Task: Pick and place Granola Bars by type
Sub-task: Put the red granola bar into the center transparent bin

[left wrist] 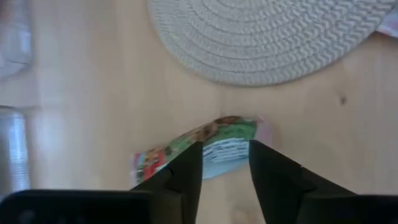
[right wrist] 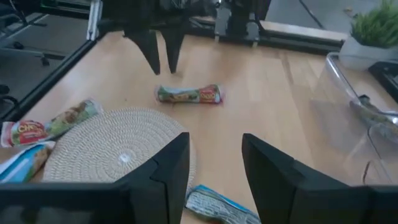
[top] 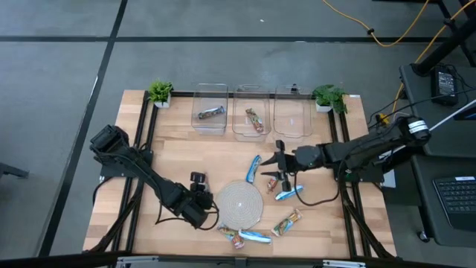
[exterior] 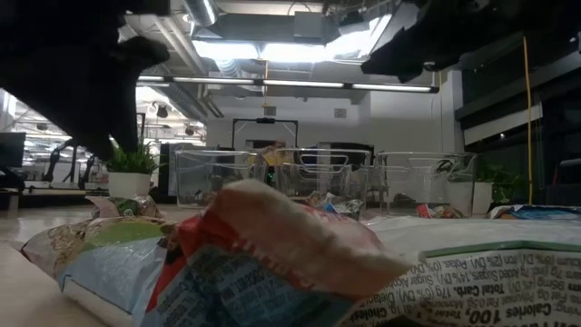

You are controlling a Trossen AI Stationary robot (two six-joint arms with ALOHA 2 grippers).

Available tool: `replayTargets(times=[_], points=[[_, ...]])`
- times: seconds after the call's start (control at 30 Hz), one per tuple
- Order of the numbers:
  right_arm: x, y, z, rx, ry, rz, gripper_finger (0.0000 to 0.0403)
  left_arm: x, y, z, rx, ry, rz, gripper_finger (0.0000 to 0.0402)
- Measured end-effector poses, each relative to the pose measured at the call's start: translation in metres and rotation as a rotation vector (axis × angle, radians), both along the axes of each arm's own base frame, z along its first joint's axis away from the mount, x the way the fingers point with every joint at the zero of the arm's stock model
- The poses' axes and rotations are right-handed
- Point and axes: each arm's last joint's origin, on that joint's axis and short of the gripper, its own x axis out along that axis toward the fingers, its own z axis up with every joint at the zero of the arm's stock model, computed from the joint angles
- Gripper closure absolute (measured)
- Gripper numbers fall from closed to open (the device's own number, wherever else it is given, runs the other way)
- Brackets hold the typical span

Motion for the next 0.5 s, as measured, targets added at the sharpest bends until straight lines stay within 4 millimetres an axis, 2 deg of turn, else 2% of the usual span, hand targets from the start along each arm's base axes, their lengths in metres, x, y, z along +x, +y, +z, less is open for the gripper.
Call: replayTargets(times=[0.3,0.5], points=[[-0.001,0.004,0.000,-0.033,-0.004,-0.005,0.0253,0.004,-0.004,-0.002,-0.052,-0.025,0.007,0.0173],[-0.001,0.004,0.000,-0.033,-0.006,-0.005,0.0253,0.008,-0.009,-0.023,-0.014,0.021,-0.011,0.0140]])
